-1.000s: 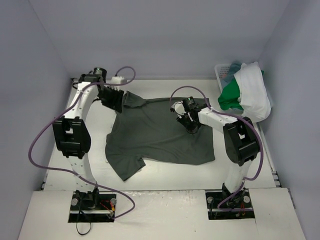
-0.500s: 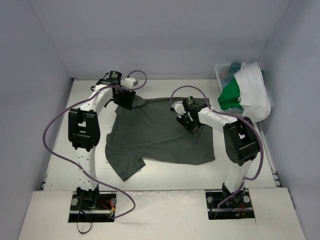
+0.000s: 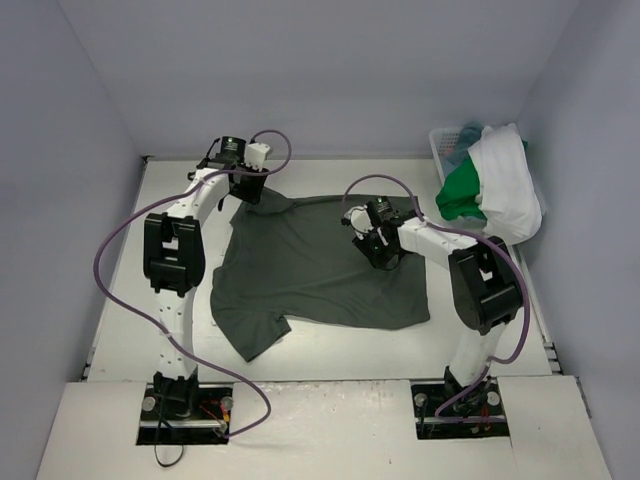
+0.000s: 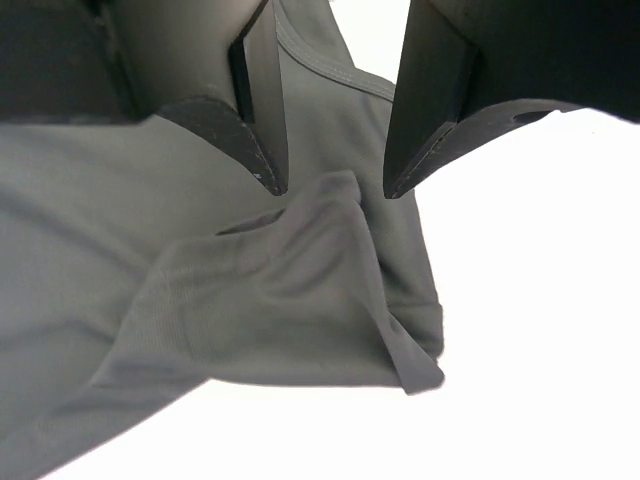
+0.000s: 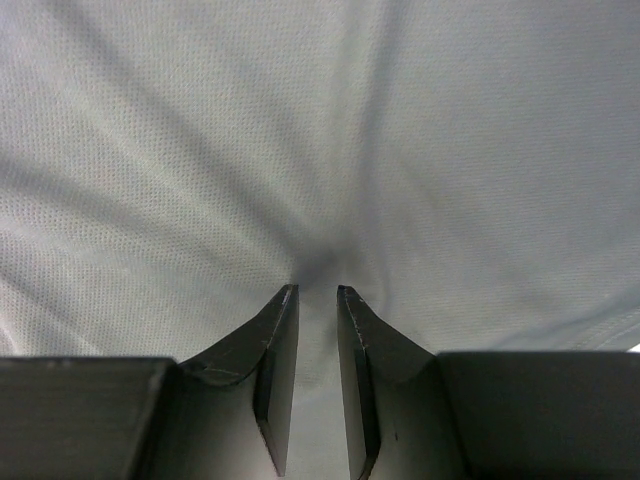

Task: Fold and stack the t-shirts

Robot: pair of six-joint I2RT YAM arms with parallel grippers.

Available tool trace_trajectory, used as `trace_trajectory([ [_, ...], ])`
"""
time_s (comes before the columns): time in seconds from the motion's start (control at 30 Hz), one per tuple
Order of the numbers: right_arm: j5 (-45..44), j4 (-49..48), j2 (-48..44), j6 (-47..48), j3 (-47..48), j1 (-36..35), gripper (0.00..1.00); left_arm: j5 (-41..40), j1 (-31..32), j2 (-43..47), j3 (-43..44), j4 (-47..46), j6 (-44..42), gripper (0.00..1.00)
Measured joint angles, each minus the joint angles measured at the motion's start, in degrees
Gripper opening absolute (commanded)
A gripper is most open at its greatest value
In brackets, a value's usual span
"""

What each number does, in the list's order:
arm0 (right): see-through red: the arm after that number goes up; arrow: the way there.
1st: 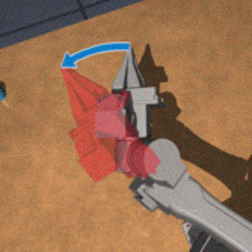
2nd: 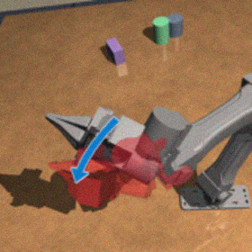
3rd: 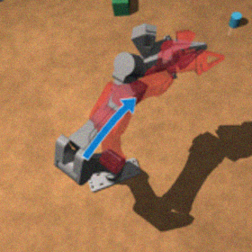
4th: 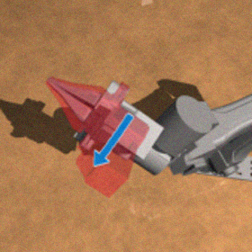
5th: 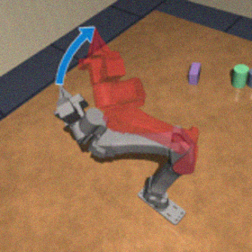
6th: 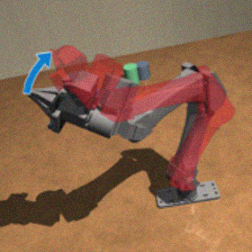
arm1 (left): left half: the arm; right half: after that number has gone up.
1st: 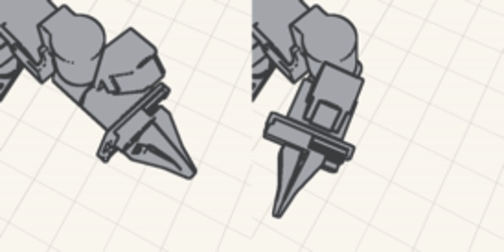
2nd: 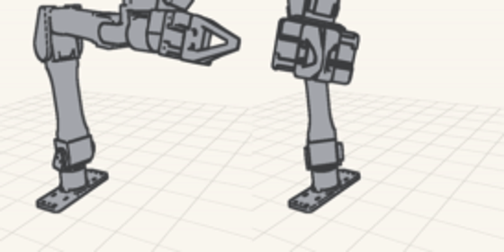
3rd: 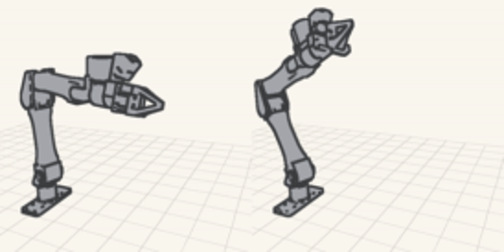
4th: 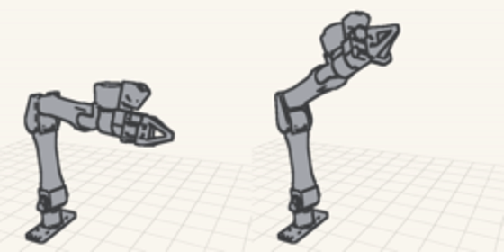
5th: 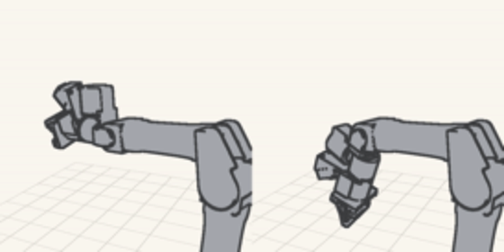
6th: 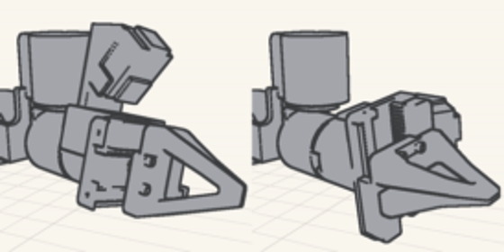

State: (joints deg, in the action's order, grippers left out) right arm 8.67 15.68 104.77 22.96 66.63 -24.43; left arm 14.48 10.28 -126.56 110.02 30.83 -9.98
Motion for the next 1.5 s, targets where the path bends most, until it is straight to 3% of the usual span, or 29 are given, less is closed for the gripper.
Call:
trace_trajectory([
  [0.37, 0.79, 0.02, -0.33, -0.33, -0.9, 0.02, 0.2, -0.59, 0.0, -4.46, 1.73, -0.28, 0.48, 0.37],
  [0.43, 0.81, 0.02, -0.42, -0.37, -0.9, 0.02, 0.19, -0.59, 0.0, -5.38, 1.73, -0.13, 0.68, 0.32],
  [0.57, 1.01, 0.0, -0.42, -0.44, -0.92, 0.24, 0.18, -0.61, 0.0, -6.34, 1.77, 0.26, 1.4, 0.06],
  [0.63, 1.27, 0.0, -0.44, -0.44, -0.92, 0.46, 0.17, -0.59, 0.0, -6.51, 1.97, 0.26, 1.55, 0.01],
  [0.97, 1.88, -0.04, -0.42, -0.44, -1.44, 1.2, 0.17, 1.53, -0.11, -6.51, 5.81, 0.02, 4.5, 0.0],
  [1.4, 2.58, -0.13, -0.42, -0.44, -2.12, 1.6, 0.15, 4.76, -0.61, -10.91, 20.46, -7.91, 14.21, 0.0],
  [1.43, 2.69, -0.13, -0.42, -0.44, -2.27, 1.62, 0.15, 4.76, -0.61, -12.41, 21.9, -8.22, 14.69, 0.11],
  [1.47, 2.75, -0.13, -0.39, -0.44, -2.43, 1.64, 0.15, 4.76, -0.61, -14.43, 23.58, -8.87, 14.99, 0.38],
  [1.5, 2.8, -0.07, -0.31, -0.44, -2.49, 1.73, 0.15, 4.76, -0.61, -16.55, 25.0, -9.4, 15.15, 0.46],
])
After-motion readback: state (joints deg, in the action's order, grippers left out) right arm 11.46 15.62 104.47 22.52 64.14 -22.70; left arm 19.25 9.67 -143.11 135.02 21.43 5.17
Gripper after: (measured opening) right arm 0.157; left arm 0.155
